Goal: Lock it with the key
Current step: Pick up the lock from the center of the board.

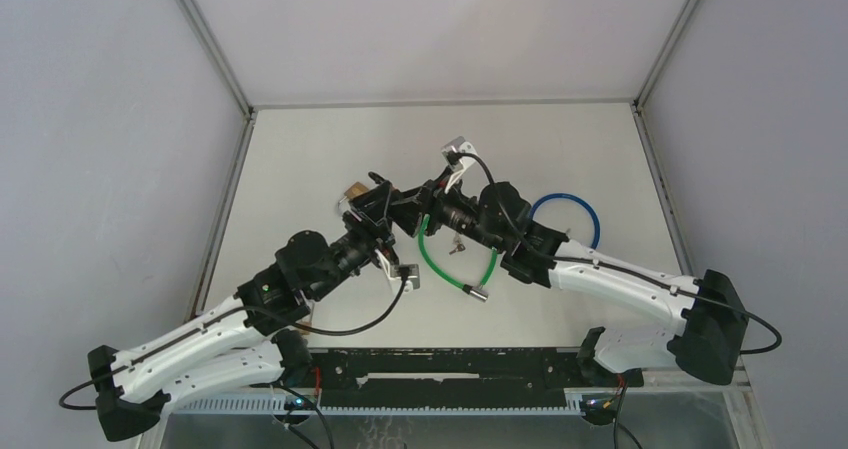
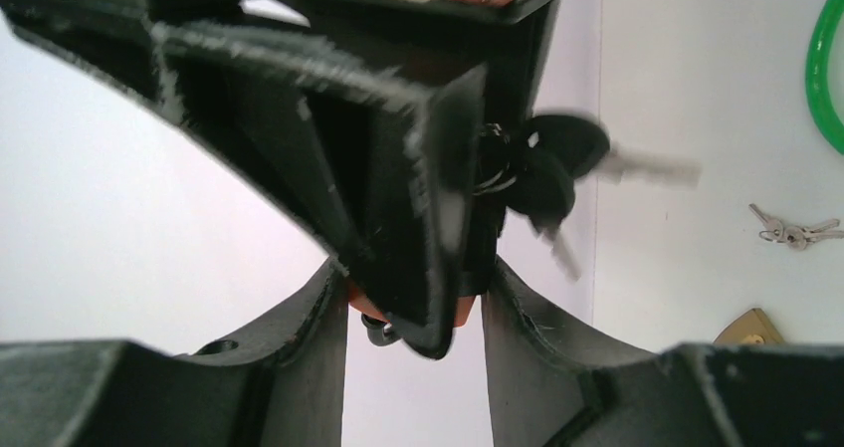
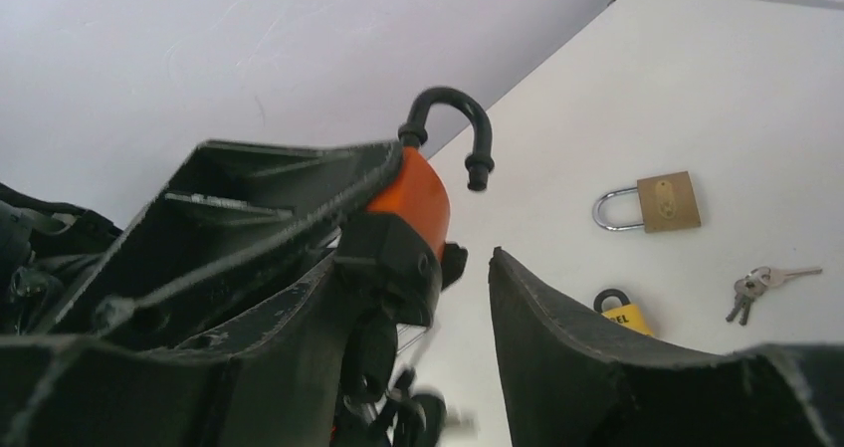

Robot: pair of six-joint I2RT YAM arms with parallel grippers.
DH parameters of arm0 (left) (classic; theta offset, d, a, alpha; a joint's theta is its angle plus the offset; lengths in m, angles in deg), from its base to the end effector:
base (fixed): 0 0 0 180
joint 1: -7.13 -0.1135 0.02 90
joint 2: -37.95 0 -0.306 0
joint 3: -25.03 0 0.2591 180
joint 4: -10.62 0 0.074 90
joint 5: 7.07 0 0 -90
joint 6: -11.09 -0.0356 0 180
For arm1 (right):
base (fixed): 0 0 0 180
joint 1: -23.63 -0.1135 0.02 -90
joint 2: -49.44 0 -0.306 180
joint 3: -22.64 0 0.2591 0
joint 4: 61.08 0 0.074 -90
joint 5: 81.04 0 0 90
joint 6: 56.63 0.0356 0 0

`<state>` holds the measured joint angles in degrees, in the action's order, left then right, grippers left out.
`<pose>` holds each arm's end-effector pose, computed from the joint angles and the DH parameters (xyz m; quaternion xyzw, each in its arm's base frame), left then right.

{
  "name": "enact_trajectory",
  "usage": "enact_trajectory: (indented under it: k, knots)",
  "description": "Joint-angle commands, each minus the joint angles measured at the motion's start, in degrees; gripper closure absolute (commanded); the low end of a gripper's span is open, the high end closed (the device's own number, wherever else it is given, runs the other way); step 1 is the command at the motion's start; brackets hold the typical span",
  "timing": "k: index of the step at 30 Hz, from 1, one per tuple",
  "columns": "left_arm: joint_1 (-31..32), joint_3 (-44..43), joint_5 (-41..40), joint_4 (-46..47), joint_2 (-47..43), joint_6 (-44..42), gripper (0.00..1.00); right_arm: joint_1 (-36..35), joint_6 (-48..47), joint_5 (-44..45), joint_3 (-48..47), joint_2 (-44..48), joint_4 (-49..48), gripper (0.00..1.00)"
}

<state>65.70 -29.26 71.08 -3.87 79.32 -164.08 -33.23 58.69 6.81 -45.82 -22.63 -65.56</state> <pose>0.0853 -0.1256 0.3707 0.6551 0.2902 0.2316 0.6580 0.1596 0.2469 0.3900 -0.2035 0.6716 0.4781 0.5282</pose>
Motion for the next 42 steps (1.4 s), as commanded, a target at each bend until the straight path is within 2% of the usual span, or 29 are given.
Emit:
enact_trajectory:
  k: [1,4,5,6,9,14,15,16,17,18,22,25,27,30,32,35,37,38,41,42]
  knots:
    - [0.9,1.3,0.9,5.7,-1.2,-1.4,1.0,0.2,-1.1,0.0,-5.0,-1.8,-3.7,0.4]
    - [1.0,1.4,0.7,6.1,-0.9,-1.2,1.0,0.2,-0.9,-0.9,-6.2,-3.4,-3.8,0.46]
    - [1.0,1.4,0.7,6.3,-0.9,-1.2,1.0,0.3,-0.7,-1.1,-6.3,-3.6,-3.8,0.57]
    - [1.0,1.4,0.7,6.4,-0.9,-1.1,1.0,0.3,-0.6,-0.8,-6.4,-3.8,-3.5,0.74]
    - [1.0,1.4,0.2,6.8,-1.0,-0.7,1.0,0.4,-0.4,-0.3,-6.5,-3.5,-1.6,0.98]
    - [1.0,1.5,0.6,5.7,-1.2,1.1,0.99,2.2,0.2,-5.0,-6.4,-2.2,-0.1,1.0]
    - [1.0,0.9,0.7,4.1,-1.2,2.6,0.74,3.0,0.4,-6.7,-6.5,-1.7,0.3,1.0]
    - [1.0,0.0,1.1,1.9,-1.2,4.7,0.36,3.9,0.2,-8.1,-6.5,-1.1,1.0,1.0]
    - [1.0,-1.0,1.4,-2.1,-1.1,6.8,0.06,4.6,-0.4,-9.3,-6.4,-0.3,2.0,1.0]
    - [1.1,-2.1,1.6,-4.9,-1.1,8.9,0.01,5.4,-1.1,-10.7,-6.4,0.6,3.1,1.0]
    - [-0.2,-8.3,3.7,-17.3,-0.8,21.4,0.0,10.4,-2.2,-20.7,-4.6,5.8,7.0,1.0]
    - [-5.6,-14.8,18.2,-28.5,-1.6,29.5,0.0,15.9,-2.1,-32.3,-1.6,10.7,7.5,1.0]
    - [-8.0,-17.2,25.4,-31.4,-2.1,34.3,0.07,19.4,-2.3,-39.6,-0.4,12.9,8.9,1.0]
    - [-8.3,-19.9,29.6,-31.1,-1.5,40.7,0.23,21.9,-2.6,-49.9,0.5,15.1,9.3,1.0]
    - [-8.2,-22.2,32.4,-30.0,-0.7,46.2,0.28,21.6,-3.2,-54.2,0.5,15.9,9.2,1.0]
    - [-8.2,-25.9,36.1,-27.5,0.9,57.8,0.33,19.7,-5.7,-54.4,0.7,17.6,9.9,1.0]
    - [-8.2,-26.9,41.3,-28.1,2.4,64.4,0.34,18.2,-6.1,-55.4,1.2,18.0,7.5,1.0]
    - [-8.2,-26.9,43.0,-28.4,3.0,66.3,0.34,17.7,-6.2,-55.9,1.2,17.9,6.1,1.0]
    - [-8.2,-26.5,45.4,-27.6,3.5,70.6,0.46,17.2,-6.4,-55.1,1.2,18.2,4.5,1.0]
    - [-8.2,-26.4,46.4,-26.8,3.3,72.0,0.47,17.3,-6.8,-54.6,1.2,18.4,4.4,1.0]
